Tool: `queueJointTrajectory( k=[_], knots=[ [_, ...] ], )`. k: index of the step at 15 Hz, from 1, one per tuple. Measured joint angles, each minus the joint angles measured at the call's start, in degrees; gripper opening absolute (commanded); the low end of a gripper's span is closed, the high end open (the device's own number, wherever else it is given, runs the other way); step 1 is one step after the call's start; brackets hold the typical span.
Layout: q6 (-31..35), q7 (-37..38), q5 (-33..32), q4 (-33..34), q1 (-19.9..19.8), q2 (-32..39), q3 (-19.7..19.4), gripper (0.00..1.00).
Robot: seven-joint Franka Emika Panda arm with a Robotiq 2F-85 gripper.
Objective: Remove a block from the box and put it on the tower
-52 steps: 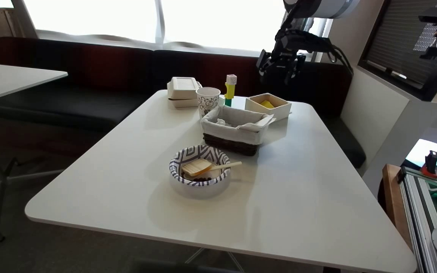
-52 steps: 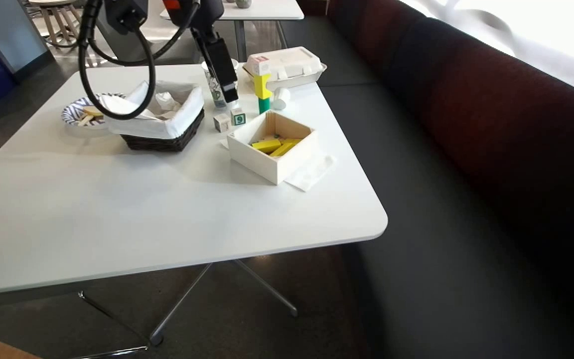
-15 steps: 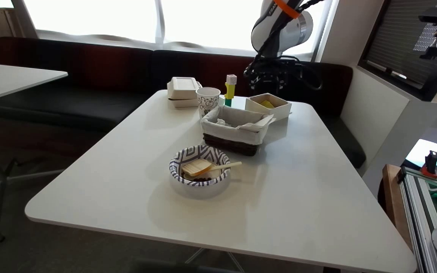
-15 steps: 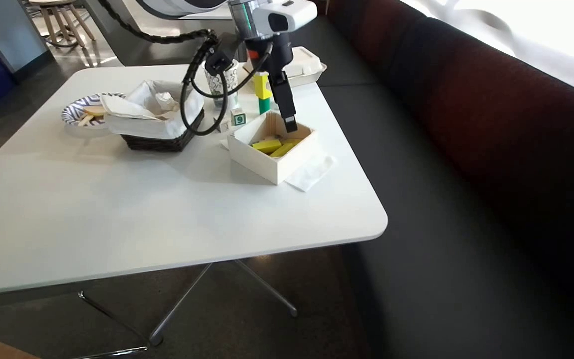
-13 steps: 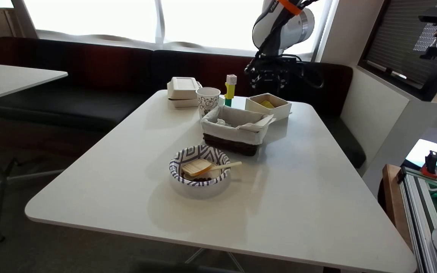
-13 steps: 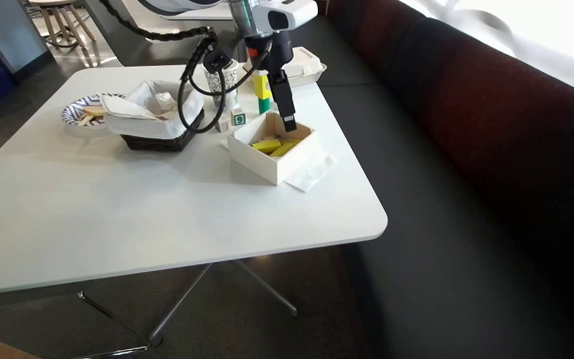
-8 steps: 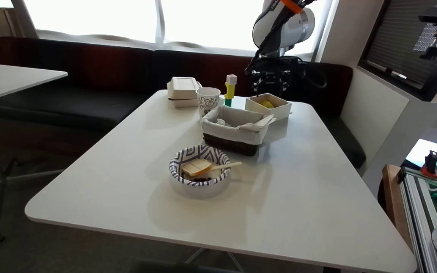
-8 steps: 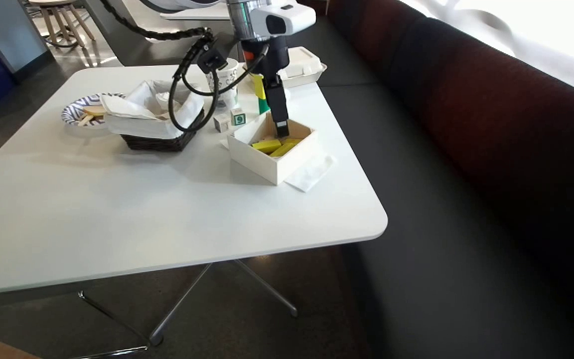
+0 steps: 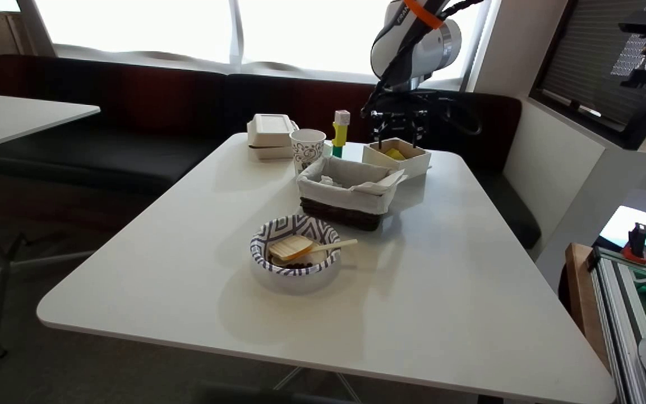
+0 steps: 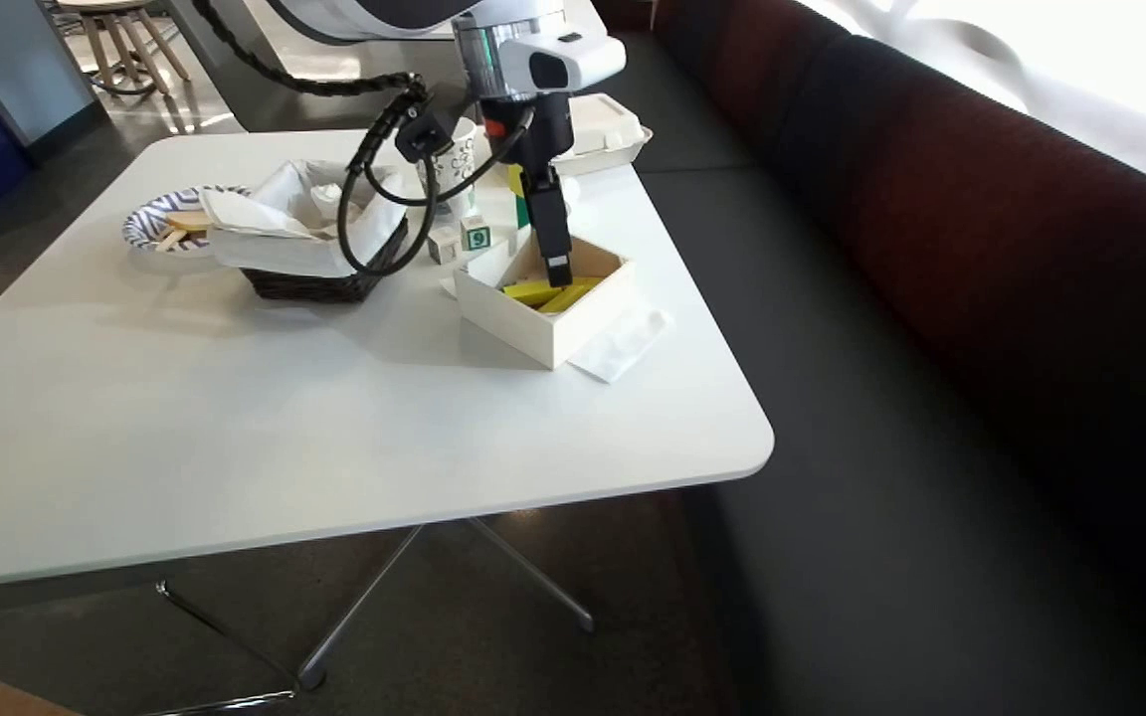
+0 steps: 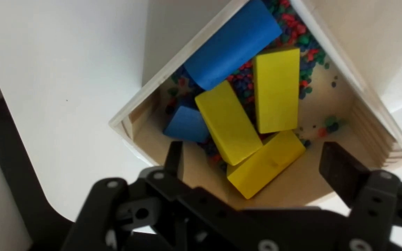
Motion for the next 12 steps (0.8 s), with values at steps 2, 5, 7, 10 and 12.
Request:
queueJointTrajectory(
  k=[2,5,7,10,12],
  knots=[
    [0.0,0.1,0.0,0.6,-0.1,0.8,0.0,1.0],
    [0.0,0.5,0.0,1.6,-0.2,2.2,-0.1,0.94],
    [0.1,0.8,0.0,2.3,-0.4,3.1,-0.3,0.88],
    [0.1,0.9,0.0,3.5,-0.7,4.4,-0.4,0.81],
    [0.1,1.0,0.0,4.2,-0.8,5.2,-0.4,0.77]
  ],
)
